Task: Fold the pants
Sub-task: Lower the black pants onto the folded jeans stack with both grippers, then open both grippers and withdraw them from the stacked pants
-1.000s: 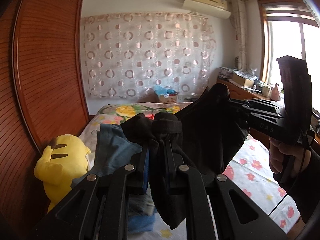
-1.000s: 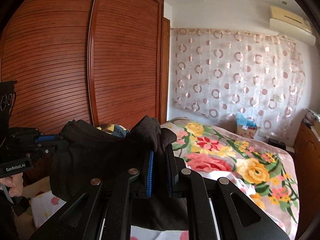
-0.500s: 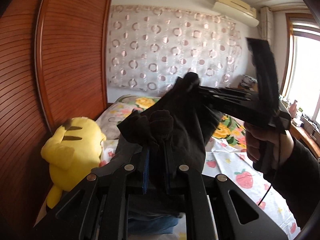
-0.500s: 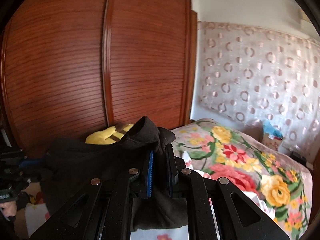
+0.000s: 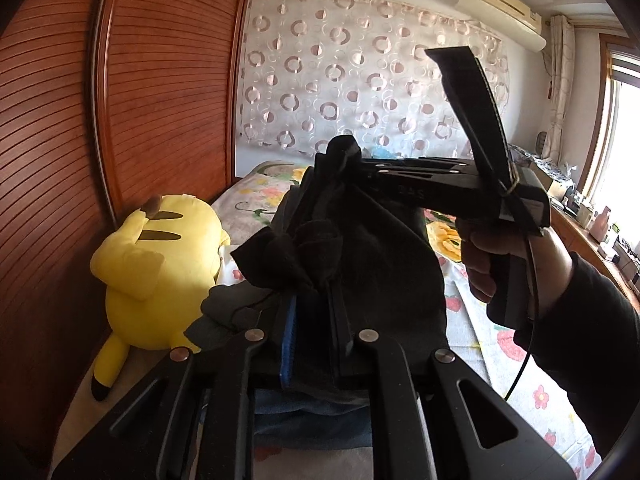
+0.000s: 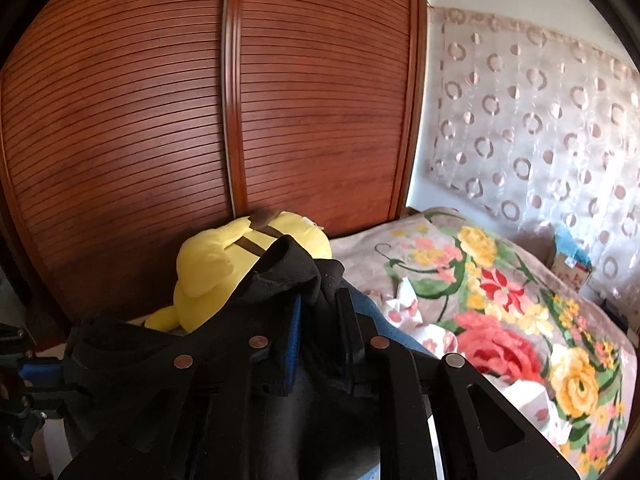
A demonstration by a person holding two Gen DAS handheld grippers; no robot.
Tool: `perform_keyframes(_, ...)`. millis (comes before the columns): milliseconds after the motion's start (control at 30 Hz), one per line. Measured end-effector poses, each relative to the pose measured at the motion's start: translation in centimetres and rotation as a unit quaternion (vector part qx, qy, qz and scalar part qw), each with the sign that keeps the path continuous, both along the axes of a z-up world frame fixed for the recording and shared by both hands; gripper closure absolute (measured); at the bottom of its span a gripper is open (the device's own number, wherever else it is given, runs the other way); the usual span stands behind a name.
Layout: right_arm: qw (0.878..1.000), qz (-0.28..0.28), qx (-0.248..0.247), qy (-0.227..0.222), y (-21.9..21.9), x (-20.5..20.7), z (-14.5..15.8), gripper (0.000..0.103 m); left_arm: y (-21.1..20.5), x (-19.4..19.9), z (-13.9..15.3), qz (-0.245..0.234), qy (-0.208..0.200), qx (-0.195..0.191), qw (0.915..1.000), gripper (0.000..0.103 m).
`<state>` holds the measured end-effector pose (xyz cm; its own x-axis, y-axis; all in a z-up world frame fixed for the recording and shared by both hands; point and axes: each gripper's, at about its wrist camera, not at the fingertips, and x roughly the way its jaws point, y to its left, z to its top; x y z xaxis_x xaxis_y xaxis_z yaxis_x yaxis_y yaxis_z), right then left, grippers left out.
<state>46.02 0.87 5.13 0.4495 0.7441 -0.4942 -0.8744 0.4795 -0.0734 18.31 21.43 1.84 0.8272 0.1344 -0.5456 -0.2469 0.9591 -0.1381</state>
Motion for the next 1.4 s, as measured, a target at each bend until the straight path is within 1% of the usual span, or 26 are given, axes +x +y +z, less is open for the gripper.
perform_keyframes(33, 1.000, -0.002, 0.004, 0.004, -0.4, 0.2, 0.3, 0.078, 0.0, -0.2, 0.1, 0.000, -0.002, 0.000, 1.0000, 0.086)
perform_keyframes(100, 1.000, -0.009, 0.015, 0.009, -1.6, 0.5, 1.0, 0.058, 0.1, -0.4, 0.2, 0.004, -0.007, 0.000, 1.0000, 0.081)
perform_keyframes(133, 1.000, -0.010, 0.021, 0.011, -2.1, 0.5, 1.3, 0.055, 0.2, -0.5, 0.3, 0.008, -0.012, 0.000, 0.9999, 0.076)
perform_keyframes(167, 1.000, -0.011, 0.025, 0.012, -2.6, 0.2, 1.5, 0.054, 0.3, -0.7, 0.5, 0.008, -0.016, -0.001, 0.9998, 0.074)
perform_keyframes(200, 0.999, -0.014, 0.029, 0.009, -3.3, 0.1, 1.7, 0.054, 0.3, -0.7, 0.7, 0.005, -0.019, -0.002, 0.9998, 0.069)
perform_keyframes(233, 0.999, -0.019, 0.033, 0.003, -4.1, -0.1, 2.0, 0.054, 0.3, -0.6, 0.8, -0.001, -0.019, -0.004, 0.9998, 0.061)
perform_keyframes(333, 0.999, -0.013, 0.045, 0.007, -6.6, -1.1, 2.2, 0.054, 0.0, -0.1, 0.9, -0.017, -0.017, -0.006, 0.9997, 0.054)
perform_keyframes(433, 0.998, 0.001, 0.052, 0.020, -8.1, -1.9, 1.8, 0.054, -0.4, 0.8, 0.6, -0.021, -0.011, 0.008, 0.9997, 0.054)
perform_keyframes(500, 0.998, 0.013, 0.049, 0.032, -8.6, -2.3, 1.3, 0.055, -0.3, 1.4, 0.1, -0.020, 0.001, 0.010, 0.9997, 0.054)
perform_keyframes(600, 0.998, 0.015, 0.039, 0.042, -8.2, -0.9, 0.4, 0.055, 0.0, 2.3, -1.1, -0.015, 0.026, 0.010, 0.9995, 0.054)
perform_keyframes(700, 0.998, 0.003, 0.034, 0.057, -7.4, 0.9, -0.1, 0.055, 0.4, 2.6, -2.1, -0.015, 0.037, 0.005, 0.9992, 0.054)
perform_keyframes(767, 0.998, -0.013, 0.027, 0.061, -6.8, 2.1, -0.5, 0.055, 0.4, 2.7, -2.2, -0.015, 0.039, 0.008, 0.9991, 0.054)
perform_keyframes(867, 0.997, -0.036, 0.021, 0.068, -5.8, 2.8, -0.9, 0.055, 0.3, 2.7, -2.2, -0.019, 0.038, 0.015, 0.9990, 0.054)
perform_keyframes(1067, 0.996, -0.052, 0.038, 0.056, -5.8, 0.1, -0.5, 0.055, 0.2, 2.3, -1.9, -0.015, 0.035, 0.019, 0.9991, 0.054)
perform_keyframes(1167, 0.996, -0.054, 0.041, 0.049, -6.1, -1.7, -0.2, 0.055, -0.1, 1.8, -1.7, -0.014, 0.035, 0.028, 0.9989, 0.054)
perform_keyframes(1333, 0.996, -0.054, 0.051, 0.046, -7.2, -4.4, -0.3, 0.054, -0.5, 0.8, -1.3, -0.010, 0.035, 0.036, 0.9987, 0.054)
perform_keyframes(1400, 0.996, -0.053, 0.053, 0.043, -7.9, -5.2, -0.3, 0.054, -0.8, 0.2, -1.0, -0.010, 0.034, 0.045, 0.9984, 0.054)
